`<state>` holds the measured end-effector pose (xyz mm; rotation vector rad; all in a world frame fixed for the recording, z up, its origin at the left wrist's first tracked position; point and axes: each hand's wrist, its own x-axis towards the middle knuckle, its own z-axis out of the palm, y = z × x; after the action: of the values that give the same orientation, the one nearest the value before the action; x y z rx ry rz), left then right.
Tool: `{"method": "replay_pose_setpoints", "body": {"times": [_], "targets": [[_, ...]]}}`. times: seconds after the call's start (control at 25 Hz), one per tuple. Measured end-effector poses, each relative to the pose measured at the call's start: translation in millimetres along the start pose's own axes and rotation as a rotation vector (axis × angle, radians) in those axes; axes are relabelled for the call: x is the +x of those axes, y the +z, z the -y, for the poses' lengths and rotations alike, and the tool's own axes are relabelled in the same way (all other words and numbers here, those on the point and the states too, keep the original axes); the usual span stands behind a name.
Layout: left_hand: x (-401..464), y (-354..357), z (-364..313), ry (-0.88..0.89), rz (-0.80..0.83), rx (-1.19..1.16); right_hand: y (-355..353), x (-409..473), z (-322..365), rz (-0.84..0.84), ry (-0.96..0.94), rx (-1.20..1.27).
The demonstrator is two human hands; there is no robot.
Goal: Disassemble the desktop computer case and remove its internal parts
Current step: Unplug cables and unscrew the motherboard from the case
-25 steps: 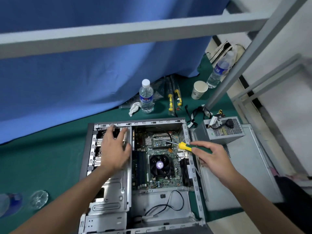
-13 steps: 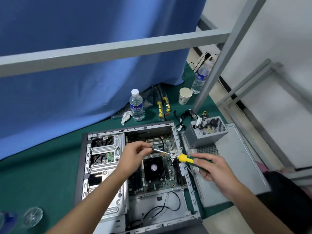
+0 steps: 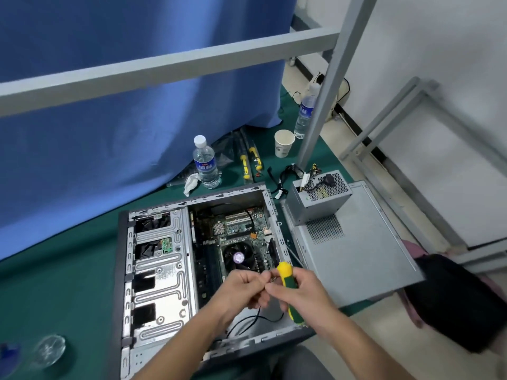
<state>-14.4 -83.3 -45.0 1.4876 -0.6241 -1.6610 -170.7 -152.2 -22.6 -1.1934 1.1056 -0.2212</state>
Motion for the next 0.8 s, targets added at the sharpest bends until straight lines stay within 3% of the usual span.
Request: {"method": "replay_pose_setpoints", "body": {"times": [0.24,0.28,0.36,0.44,0.48,0.56,0.8], "targets": [[-3,21,16,-0.048,-0.079,-0.067,-9,-9,-27,-0.062,-0.097,-0.089],[-4,23,18,-0.037,-0.105,0.037,-15,-10,-31,-0.103,-0.092,-0.095],[-8,14,25,0.039,-0.226,0.48,-33,-12,-40,-0.239,-0.053,-0.074],[-12,-12,32,0.163,-0.501,0.965,-60,-12,-52,-0.366,-0.013,-0.081],[-13,-31,37,0.203,-0.65,1.09,-71,-9,-58,-0.395,0.008,-0.111],[-15,-68,48,0.168,-0.815,1.16,-84,-2,-72,-0.407,0.046,-0.19],[-7,-96,77,0.101,-0.838,1.287,-74,43,-118,-0.397,0.138,-0.471]]}}
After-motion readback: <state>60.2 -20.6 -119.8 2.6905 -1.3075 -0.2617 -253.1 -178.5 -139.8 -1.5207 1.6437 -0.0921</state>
